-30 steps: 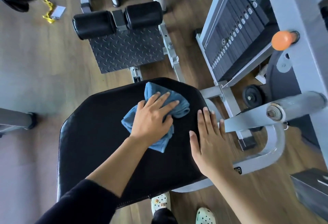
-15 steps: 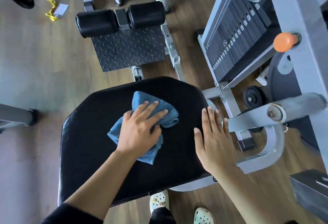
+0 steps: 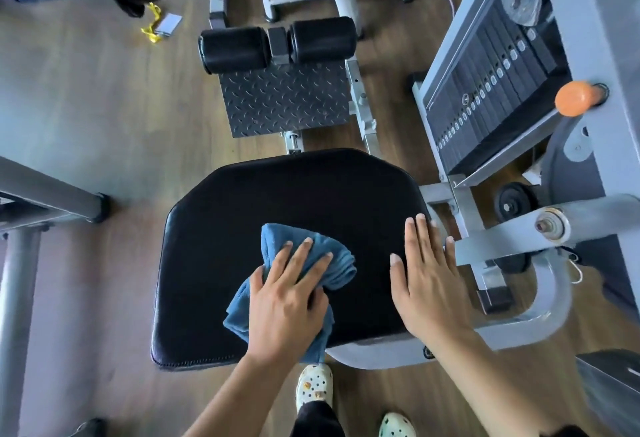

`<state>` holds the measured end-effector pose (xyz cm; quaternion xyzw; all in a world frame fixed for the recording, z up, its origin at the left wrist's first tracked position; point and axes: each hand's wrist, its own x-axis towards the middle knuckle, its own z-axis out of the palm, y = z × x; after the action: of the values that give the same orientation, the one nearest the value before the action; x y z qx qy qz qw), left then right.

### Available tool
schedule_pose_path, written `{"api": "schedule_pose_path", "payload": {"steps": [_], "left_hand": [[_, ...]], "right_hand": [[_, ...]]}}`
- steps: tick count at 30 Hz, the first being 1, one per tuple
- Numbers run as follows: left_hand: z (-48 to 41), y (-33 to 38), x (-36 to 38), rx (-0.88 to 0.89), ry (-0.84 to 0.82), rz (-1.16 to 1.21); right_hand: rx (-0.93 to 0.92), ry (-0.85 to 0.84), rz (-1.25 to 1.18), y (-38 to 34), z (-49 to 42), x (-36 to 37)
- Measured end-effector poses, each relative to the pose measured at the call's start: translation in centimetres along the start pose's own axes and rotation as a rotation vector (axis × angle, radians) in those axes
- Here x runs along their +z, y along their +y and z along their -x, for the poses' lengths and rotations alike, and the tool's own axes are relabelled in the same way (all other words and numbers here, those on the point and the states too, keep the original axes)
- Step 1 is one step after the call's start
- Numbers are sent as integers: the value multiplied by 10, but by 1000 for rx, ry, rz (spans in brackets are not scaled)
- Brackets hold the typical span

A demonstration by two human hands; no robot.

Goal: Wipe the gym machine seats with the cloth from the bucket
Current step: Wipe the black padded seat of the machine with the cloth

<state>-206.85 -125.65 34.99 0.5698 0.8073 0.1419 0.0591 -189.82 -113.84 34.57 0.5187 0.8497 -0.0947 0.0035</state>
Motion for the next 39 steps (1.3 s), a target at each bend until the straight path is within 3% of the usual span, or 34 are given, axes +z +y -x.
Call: {"api": "schedule_pose_path", "payload": {"steps": [8,17,20,27,29,32,34,39], "left_hand": [[51,-76,-33,-365,105,-37],[-39,-124,-32,-699,113,5],[-79,-127,-23,-643,87,-45],[-58,-102,-12,-165,11,-14],[-50,-114,-15,-187,36,-24],[-77,-114,-13,-411,72,-37],[-100,-97,-6,-461,55,-36],[-121,-32,16,-222,-24,-33]], "right_hand": [[-185,-14,-18,-58,3,12],[-266,-26,-7,-86,-4,27],[-262,-26,-16,-86,-4,30],[-254,-35,-38,-86,-3,26],[-250,-32,-54,-82,-4,24],[-207,-15,-32,-64,-7,18],[-152,-3,-22,-45,-8,15],[-29,13,18,-2,0,13]]}}
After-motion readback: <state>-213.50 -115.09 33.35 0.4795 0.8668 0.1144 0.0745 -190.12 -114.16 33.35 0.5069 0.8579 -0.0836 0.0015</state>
